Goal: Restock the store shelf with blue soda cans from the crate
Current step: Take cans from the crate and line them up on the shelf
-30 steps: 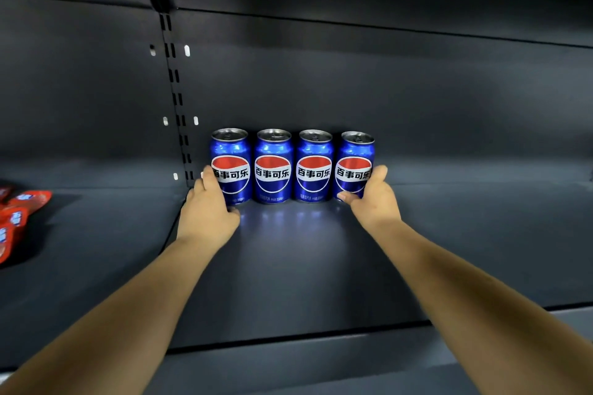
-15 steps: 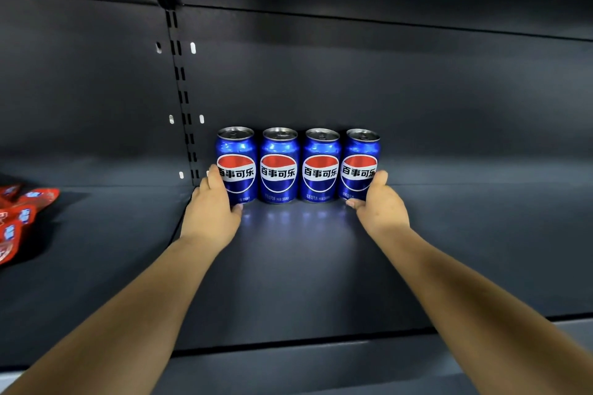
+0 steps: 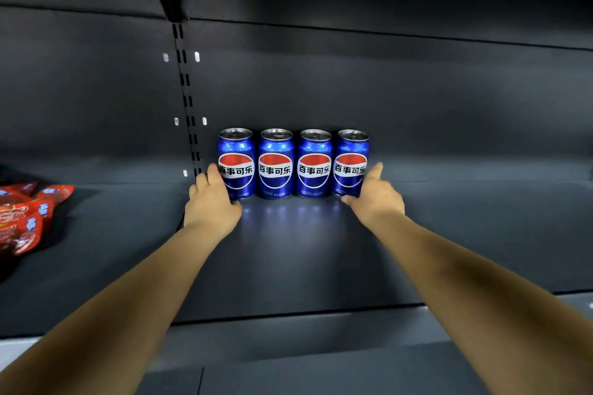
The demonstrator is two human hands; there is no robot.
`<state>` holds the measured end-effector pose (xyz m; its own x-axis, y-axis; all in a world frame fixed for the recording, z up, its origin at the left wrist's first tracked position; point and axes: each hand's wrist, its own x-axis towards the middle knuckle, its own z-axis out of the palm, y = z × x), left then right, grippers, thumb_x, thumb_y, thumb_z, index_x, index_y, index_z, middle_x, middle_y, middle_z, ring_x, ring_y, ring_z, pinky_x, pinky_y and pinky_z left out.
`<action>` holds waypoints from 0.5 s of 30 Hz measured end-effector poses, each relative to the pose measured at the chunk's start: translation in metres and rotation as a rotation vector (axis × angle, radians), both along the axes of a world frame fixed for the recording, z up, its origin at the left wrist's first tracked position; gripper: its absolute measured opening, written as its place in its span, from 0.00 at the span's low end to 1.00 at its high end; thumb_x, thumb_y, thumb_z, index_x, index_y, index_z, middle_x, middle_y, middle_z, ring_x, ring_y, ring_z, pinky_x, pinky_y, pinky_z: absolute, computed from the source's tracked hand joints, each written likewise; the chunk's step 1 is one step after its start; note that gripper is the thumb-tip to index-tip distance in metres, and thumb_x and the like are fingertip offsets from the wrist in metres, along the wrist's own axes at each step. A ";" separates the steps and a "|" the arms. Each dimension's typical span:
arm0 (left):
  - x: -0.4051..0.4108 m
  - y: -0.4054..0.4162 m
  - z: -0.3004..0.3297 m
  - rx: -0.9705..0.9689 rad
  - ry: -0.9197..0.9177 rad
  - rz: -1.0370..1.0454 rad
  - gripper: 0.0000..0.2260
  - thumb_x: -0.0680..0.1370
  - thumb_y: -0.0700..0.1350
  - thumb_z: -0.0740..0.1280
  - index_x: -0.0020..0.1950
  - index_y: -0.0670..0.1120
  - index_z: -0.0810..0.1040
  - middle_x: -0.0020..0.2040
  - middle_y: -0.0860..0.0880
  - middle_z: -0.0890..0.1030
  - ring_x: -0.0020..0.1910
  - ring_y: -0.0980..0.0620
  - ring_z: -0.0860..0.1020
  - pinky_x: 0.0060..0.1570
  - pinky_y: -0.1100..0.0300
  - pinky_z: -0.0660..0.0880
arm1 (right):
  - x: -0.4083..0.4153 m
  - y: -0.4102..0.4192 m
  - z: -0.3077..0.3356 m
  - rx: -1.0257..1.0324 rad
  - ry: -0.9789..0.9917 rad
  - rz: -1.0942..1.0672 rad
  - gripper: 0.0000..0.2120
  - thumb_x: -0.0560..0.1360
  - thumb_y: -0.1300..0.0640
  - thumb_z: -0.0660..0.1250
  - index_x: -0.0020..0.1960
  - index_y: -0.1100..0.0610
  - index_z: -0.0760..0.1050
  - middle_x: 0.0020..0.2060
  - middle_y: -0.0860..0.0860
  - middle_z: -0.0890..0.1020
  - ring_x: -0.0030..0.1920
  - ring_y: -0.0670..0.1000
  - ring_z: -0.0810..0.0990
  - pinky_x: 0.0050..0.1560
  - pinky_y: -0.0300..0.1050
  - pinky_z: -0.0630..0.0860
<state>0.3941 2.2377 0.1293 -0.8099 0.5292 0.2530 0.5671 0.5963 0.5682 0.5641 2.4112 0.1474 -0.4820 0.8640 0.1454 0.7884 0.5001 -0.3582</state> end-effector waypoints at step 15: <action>0.200 -0.028 0.028 -0.259 0.298 -0.170 0.25 0.78 0.45 0.62 0.73 0.43 0.58 0.68 0.43 0.66 0.66 0.42 0.65 0.61 0.49 0.67 | 0.147 -0.077 0.012 0.266 -0.251 0.263 0.36 0.79 0.42 0.55 0.76 0.64 0.46 0.67 0.60 0.70 0.66 0.61 0.69 0.60 0.51 0.68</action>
<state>0.5939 2.2095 0.1574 -0.6176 0.7254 0.3039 0.7861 0.5820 0.2082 0.7109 2.3338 0.1597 -0.7289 0.6558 0.1964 0.6683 0.7439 -0.0038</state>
